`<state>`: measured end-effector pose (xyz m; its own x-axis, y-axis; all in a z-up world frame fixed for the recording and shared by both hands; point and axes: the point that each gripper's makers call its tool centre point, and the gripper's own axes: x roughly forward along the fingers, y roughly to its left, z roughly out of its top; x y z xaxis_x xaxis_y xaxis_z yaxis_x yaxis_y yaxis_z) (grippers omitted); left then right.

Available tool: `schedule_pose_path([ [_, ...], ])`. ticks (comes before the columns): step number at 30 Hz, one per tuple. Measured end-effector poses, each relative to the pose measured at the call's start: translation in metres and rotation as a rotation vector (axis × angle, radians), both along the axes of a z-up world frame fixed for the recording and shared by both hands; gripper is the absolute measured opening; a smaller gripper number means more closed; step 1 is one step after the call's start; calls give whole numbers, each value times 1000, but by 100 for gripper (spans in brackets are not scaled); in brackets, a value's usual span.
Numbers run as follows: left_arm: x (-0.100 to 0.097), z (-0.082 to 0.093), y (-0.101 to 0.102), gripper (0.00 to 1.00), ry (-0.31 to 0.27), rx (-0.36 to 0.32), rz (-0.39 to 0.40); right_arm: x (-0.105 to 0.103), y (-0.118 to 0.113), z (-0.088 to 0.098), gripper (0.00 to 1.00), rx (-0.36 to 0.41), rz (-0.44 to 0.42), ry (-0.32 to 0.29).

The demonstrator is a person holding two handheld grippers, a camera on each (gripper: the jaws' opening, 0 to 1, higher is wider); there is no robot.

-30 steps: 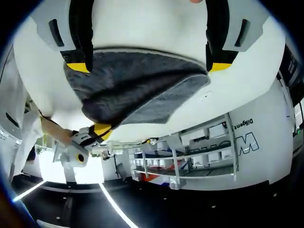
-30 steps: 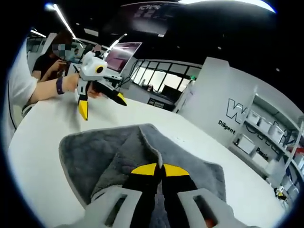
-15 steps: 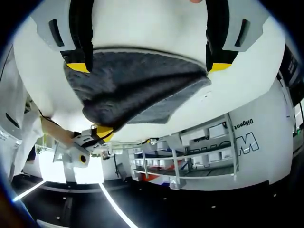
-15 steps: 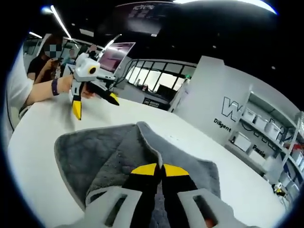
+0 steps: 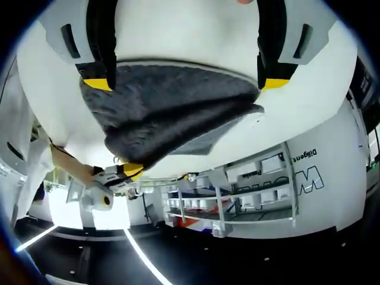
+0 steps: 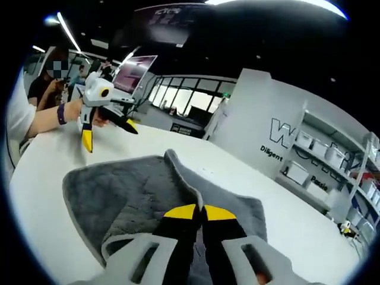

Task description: Open the folded towel by lifting each exposed corner and separating the folded layers until the towel lies flat within the target outline without major curled edges

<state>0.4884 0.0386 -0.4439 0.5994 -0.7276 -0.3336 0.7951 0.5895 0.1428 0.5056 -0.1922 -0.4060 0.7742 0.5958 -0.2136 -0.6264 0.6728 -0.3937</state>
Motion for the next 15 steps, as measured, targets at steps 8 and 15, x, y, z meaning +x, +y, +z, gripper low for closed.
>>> schedule_pose_path([
  [8,0,0,0,97,0,0,1,5,-10,4,0,18,-26,-2],
  [15,0,1,0,97,-2,0,2,9,-19,7,0,31,-50,-2],
])
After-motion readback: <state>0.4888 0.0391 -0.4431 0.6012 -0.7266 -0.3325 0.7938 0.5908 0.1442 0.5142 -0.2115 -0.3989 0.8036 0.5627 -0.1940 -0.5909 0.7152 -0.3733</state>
